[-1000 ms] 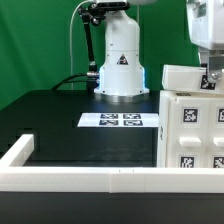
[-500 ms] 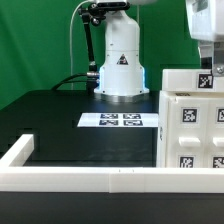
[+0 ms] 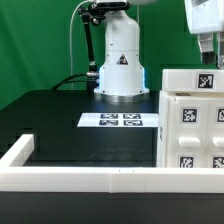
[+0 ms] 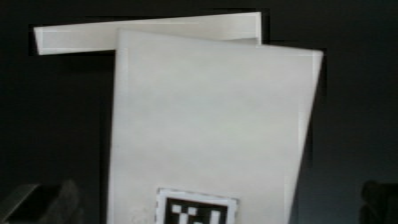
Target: Assemble cabinet
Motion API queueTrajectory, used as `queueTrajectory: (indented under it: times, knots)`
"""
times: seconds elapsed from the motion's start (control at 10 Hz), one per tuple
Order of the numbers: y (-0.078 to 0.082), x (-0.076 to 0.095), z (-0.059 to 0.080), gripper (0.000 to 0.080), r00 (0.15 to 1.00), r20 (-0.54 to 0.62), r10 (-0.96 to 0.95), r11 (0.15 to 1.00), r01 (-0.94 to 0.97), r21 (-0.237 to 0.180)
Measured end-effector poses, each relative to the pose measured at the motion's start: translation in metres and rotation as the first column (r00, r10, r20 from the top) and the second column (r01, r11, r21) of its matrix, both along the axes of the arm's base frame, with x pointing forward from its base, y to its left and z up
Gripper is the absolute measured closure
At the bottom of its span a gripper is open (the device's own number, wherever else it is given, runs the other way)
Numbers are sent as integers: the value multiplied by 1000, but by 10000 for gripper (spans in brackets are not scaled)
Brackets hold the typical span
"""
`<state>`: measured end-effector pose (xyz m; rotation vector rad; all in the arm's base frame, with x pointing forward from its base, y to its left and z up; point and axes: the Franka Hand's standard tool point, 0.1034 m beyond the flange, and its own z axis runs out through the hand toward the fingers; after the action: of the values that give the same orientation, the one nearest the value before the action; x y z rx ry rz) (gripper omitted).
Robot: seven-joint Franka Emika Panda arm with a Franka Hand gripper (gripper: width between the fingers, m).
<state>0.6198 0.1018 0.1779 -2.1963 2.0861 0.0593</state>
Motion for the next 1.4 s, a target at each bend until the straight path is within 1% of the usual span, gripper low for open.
queueTrajectory:
  times: [0.1,0.2,0.4,0.6,0.8,0.9,1.0,1.2,1.4]
  knots:
    - [3,3,2,2,991,16,133,991,-133,-6]
    - [3,4,2,2,955,33,296,955,-296,-18]
    - [2,5,3,2,899,49,435,901,-434,-30]
    - [2,5,3,2,806,61,589,808,-586,-50]
    - [3,5,3,2,637,64,768,641,-763,-84]
    - [2,5,3,2,541,66,839,545,-833,-98]
    - [2,5,3,2,422,67,904,427,-897,-114]
    - [2,5,2,2,219,60,974,226,-965,-134]
    - [0,5,2,2,18,51,999,26,-988,-154]
